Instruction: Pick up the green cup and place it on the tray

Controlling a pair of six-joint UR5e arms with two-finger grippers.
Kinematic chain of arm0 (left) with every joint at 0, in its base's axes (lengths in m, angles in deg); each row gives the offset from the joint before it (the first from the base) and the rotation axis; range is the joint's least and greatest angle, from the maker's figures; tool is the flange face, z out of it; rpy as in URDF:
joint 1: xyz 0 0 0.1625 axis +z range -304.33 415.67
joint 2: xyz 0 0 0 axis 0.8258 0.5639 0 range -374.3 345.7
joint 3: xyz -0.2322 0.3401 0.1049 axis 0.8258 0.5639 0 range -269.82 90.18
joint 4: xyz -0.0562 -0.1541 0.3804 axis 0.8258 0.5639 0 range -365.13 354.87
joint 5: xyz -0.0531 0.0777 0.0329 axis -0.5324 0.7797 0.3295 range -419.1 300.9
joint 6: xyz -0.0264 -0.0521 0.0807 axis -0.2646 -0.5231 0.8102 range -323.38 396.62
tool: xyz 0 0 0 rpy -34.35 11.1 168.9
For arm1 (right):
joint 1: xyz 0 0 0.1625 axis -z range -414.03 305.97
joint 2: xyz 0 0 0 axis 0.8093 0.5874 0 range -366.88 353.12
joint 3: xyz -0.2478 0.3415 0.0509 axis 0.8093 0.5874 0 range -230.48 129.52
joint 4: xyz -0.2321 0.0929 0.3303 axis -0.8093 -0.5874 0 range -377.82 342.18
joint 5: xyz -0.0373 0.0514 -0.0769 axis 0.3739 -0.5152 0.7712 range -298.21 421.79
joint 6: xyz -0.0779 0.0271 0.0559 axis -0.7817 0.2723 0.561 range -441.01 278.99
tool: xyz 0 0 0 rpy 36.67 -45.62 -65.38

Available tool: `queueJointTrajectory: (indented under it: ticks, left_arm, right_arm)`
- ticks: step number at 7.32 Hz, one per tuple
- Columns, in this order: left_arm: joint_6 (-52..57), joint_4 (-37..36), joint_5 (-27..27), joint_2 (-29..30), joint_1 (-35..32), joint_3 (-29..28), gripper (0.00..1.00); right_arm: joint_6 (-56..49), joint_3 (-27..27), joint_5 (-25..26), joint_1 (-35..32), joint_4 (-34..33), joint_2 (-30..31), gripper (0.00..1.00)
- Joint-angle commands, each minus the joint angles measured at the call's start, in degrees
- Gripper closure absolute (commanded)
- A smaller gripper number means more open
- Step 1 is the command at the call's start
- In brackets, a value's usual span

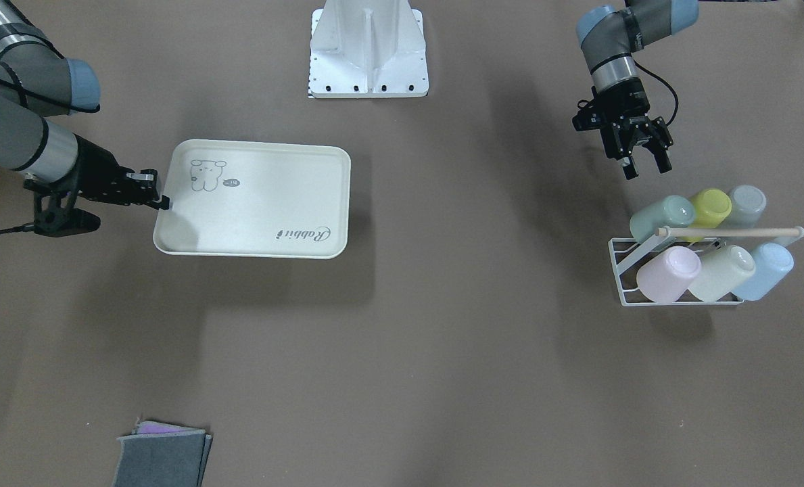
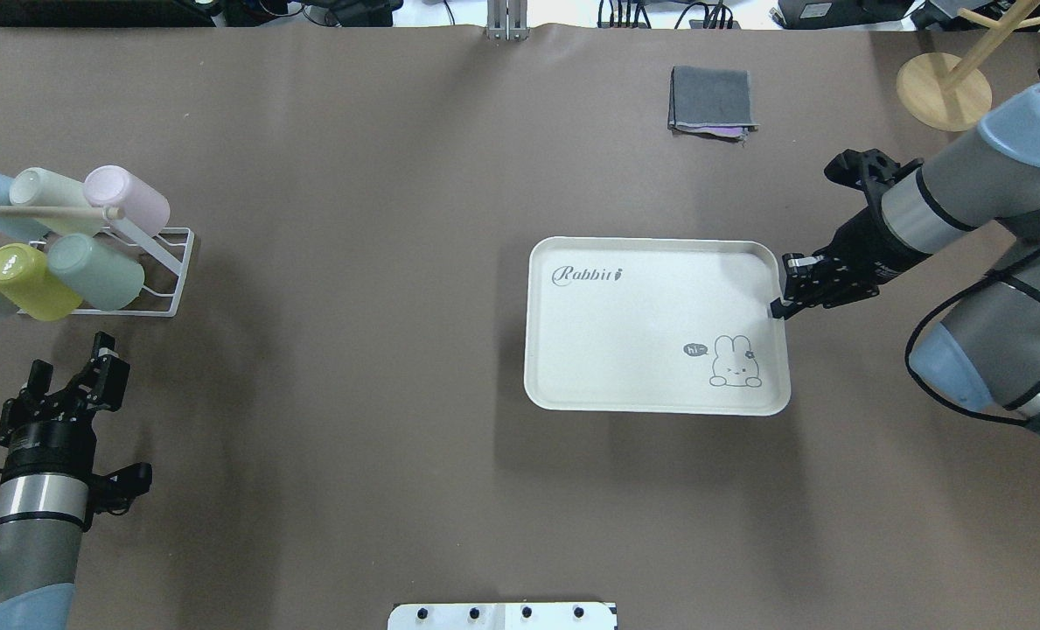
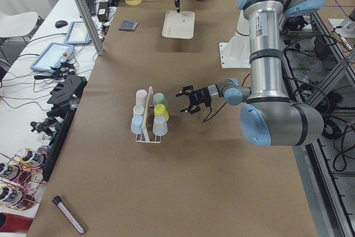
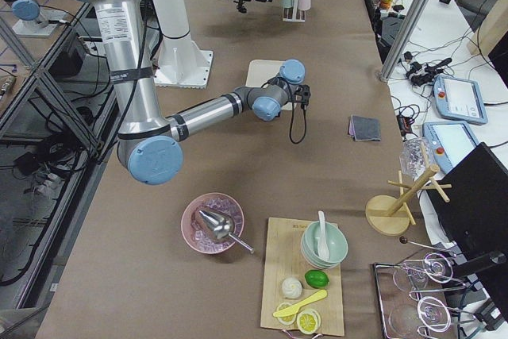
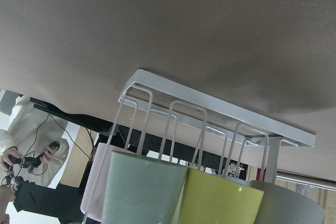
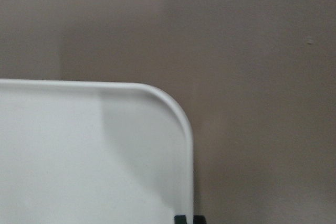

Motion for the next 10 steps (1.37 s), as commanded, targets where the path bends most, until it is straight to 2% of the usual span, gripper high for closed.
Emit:
queueJointTrajectory:
  ticks: [1, 4, 7, 10]
  left_arm:
    - [0.70, 0.22, 0.16, 2.14, -0.61, -1.93, 0.03]
    - [1.58, 0.57, 0.08, 2.32, -2.37, -1.58, 0.03]
    - [1.58, 0.66, 0.08, 3.37, -3.60, -1.93, 0.03]
    - [1.49, 0.66, 0.08, 6.97, -5.62, -4.90, 0.03]
  right_arm:
    - [3.05, 4.13, 2.80, 4.21, -0.09, -7.46, 1.00]
    - [7.20, 6.59, 5.98, 8.70, -0.01, -13.37, 1.00]
    - [9.66, 11.94, 8.88, 11.26, 0.08, -20.47, 1.00]
    - [10.89, 14.59, 11.34, 13.98, 0.26, -24.17, 1.00]
